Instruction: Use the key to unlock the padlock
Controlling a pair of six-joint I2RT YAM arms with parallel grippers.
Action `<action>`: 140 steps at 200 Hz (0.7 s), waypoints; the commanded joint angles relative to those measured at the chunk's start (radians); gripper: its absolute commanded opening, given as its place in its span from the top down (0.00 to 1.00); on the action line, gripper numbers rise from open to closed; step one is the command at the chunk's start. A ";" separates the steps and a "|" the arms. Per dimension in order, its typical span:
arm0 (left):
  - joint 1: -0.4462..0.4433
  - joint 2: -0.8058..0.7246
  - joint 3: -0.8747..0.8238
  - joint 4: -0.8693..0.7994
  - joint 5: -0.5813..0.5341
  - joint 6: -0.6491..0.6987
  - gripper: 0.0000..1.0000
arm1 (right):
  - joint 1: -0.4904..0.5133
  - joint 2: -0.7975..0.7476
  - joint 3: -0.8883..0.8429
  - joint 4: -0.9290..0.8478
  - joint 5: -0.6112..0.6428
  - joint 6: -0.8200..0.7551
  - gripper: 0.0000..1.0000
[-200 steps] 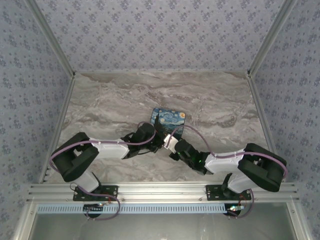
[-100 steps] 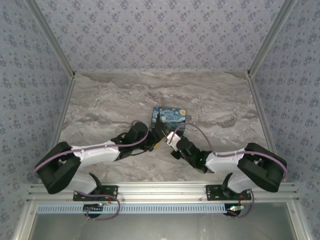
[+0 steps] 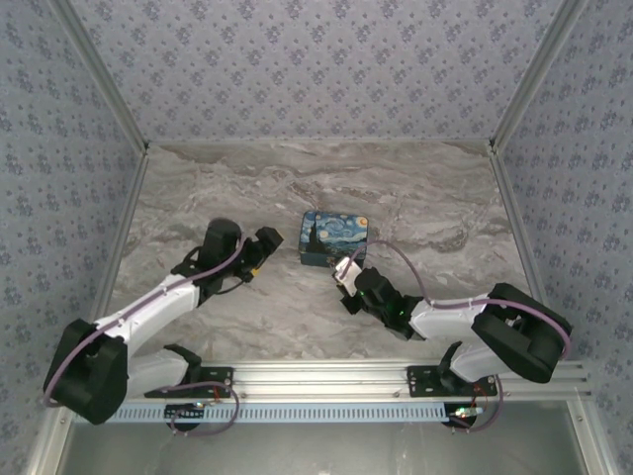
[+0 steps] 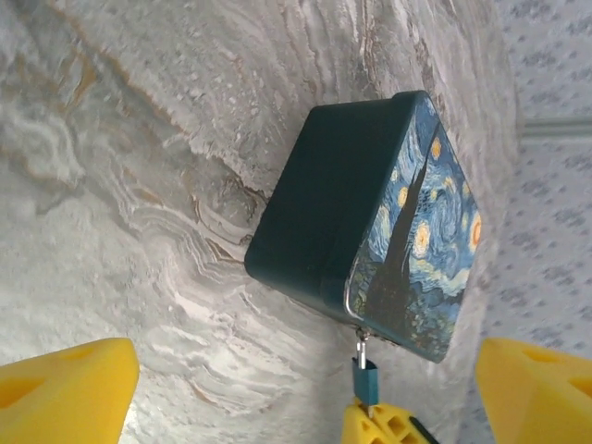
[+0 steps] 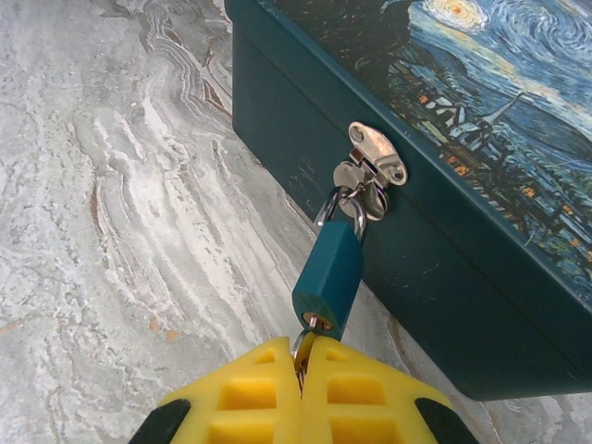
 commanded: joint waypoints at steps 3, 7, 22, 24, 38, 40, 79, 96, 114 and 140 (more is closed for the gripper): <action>0.015 0.094 0.112 -0.023 0.096 0.161 0.04 | -0.016 -0.024 -0.003 -0.016 -0.032 0.055 1.00; 0.017 0.115 0.127 -0.021 0.105 0.172 0.04 | -0.018 -0.024 -0.002 -0.016 -0.033 0.058 1.00; 0.019 0.199 0.188 -0.006 0.147 0.226 0.04 | -0.026 -0.021 0.003 -0.028 -0.036 0.076 1.00; 0.018 0.212 0.198 -0.009 0.150 0.234 0.04 | -0.028 -0.021 0.005 -0.030 -0.036 0.079 1.00; 0.015 0.301 0.272 -0.042 0.172 0.300 0.03 | -0.034 -0.022 0.014 -0.051 -0.036 0.102 1.00; 0.016 0.315 0.283 -0.047 0.175 0.307 0.03 | -0.035 -0.022 0.015 -0.053 -0.038 0.106 1.00; 0.007 0.489 0.383 -0.061 0.196 0.356 0.04 | -0.053 -0.034 0.013 -0.061 -0.080 0.151 1.00; -0.003 0.529 0.398 -0.064 0.202 0.368 0.12 | -0.074 -0.038 0.008 -0.059 -0.120 0.180 1.00; -0.015 0.556 0.391 -0.067 0.196 0.369 0.22 | -0.120 -0.049 -0.003 -0.049 -0.194 0.230 1.00; -0.024 0.585 0.353 -0.054 0.183 0.357 0.31 | -0.177 -0.066 -0.022 -0.032 -0.276 0.282 1.00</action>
